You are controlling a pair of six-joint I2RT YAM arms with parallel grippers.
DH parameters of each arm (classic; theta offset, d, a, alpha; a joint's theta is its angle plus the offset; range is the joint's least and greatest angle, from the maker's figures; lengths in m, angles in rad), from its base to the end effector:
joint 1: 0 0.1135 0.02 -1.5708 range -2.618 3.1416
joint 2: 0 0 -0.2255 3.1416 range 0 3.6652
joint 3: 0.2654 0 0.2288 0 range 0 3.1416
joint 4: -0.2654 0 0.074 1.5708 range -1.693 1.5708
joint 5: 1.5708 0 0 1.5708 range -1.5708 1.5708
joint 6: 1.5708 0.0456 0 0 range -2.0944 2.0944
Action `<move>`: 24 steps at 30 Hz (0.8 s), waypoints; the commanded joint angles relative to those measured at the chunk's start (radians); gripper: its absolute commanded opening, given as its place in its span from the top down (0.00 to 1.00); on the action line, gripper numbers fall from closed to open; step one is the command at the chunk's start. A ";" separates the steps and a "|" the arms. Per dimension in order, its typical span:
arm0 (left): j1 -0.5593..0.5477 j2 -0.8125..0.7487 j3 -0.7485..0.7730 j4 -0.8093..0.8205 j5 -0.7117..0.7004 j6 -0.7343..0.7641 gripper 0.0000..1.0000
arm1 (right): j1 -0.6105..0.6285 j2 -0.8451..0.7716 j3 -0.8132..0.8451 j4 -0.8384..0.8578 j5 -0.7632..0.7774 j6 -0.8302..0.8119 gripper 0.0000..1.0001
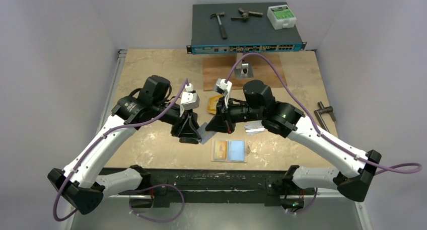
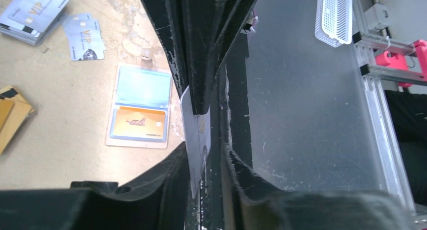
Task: Put the credit cards into the card holder
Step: Pick up the credit card from the storage box.
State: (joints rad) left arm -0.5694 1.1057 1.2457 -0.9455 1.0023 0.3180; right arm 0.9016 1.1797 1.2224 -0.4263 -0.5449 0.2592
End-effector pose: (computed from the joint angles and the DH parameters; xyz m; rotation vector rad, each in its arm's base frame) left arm 0.1455 -0.1388 0.3342 1.3786 1.7736 -1.3029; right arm 0.1408 0.2161 0.3491 -1.0337 1.8587 1.2616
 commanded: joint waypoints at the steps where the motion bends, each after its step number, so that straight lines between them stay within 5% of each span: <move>1: 0.007 0.016 -0.018 0.035 0.052 -0.037 0.77 | 0.006 0.011 0.075 -0.011 0.036 -0.040 1.00; 5: 0.007 0.026 -0.017 0.033 0.063 -0.034 1.00 | 0.006 0.027 0.102 -0.013 0.049 -0.047 1.00; 7: 0.008 0.023 -0.020 0.052 0.073 -0.049 1.00 | 0.006 0.026 0.098 0.002 0.076 -0.041 0.98; 10: 0.015 0.015 -0.046 0.133 0.087 -0.127 1.00 | 0.006 -0.015 0.033 0.081 0.130 0.010 0.80; 11: 0.020 0.014 -0.058 0.169 0.098 -0.166 1.00 | 0.006 -0.052 -0.007 0.119 0.173 0.059 0.67; 14: 0.047 0.019 -0.078 0.260 0.146 -0.283 1.00 | 0.004 -0.147 -0.124 0.200 0.286 0.127 0.55; 24: 0.094 0.029 -0.138 0.665 0.265 -0.778 1.00 | -0.003 -0.363 -0.442 0.524 0.327 0.363 0.46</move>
State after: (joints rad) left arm -0.4820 1.1370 1.1370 -0.5289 1.1812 -0.1982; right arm 0.9016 0.8425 0.8543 -0.1287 -0.2420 0.4938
